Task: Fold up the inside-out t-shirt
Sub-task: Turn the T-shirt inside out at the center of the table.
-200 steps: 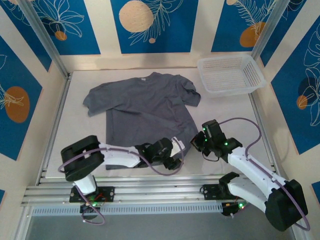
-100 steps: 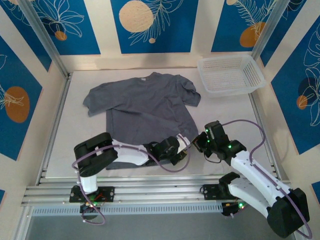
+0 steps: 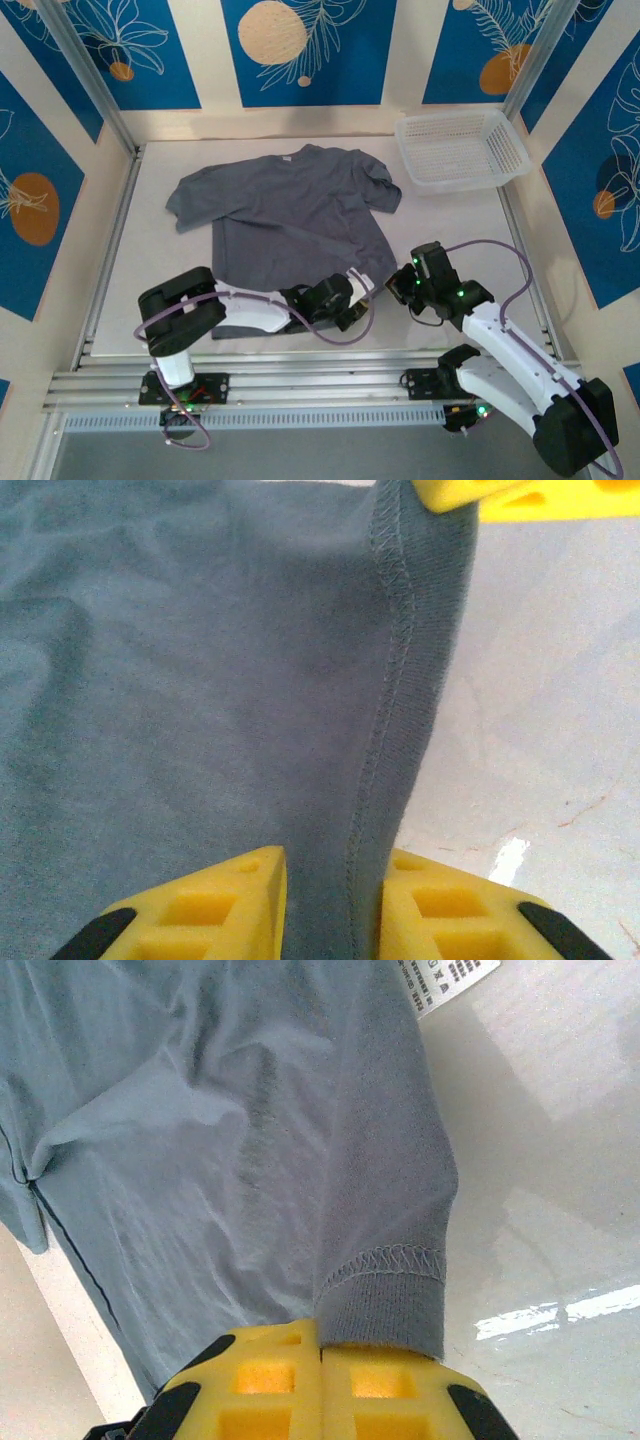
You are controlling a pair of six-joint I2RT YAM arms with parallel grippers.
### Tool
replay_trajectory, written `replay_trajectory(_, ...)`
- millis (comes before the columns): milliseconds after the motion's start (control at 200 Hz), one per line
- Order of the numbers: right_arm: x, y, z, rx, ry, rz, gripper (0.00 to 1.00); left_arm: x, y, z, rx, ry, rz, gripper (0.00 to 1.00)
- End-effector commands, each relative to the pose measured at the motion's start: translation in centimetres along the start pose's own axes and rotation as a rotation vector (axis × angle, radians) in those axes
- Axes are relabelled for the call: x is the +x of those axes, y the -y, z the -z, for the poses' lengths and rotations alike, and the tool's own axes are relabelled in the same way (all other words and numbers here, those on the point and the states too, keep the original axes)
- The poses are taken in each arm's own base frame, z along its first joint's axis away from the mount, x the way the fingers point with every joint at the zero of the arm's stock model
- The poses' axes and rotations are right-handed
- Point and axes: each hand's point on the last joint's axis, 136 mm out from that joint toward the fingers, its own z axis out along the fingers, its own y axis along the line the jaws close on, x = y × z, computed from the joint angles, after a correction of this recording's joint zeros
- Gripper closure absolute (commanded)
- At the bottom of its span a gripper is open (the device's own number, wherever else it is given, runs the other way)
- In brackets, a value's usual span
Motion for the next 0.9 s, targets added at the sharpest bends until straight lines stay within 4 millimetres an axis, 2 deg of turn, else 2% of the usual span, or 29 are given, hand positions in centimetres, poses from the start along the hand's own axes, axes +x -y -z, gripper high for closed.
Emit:
replay_trajectory(0,0.2,0.3,0.3,0.003,-0.011,-0.001,1.0,0.0,-0.4,0.5,-0.011,0.001,0.018,0.73)
replay_trajectory(250,0.2,0.5,0.6,0.006,-0.003,-0.005,1.0,1.2,-1.4,1.6,-0.041,-0.018,0.019,0.74)
replay_trajectory(500,0.1,0.4,0.6,0.001,-0.001,-0.007,1.0,1.3,0.4,1.1,0.067,-0.017,0.038,0.73)
replay_trajectory(735,0.1,0.6,0.7,0.008,0.0,-0.01,1.0,1.3,-1.2,2.0,0.035,0.004,0.064,0.74)
replay_trajectory(895,0.1,0.5,0.7,0.005,0.003,-0.012,1.0,1.7,-0.6,1.4,0.09,-0.008,0.076,0.74)
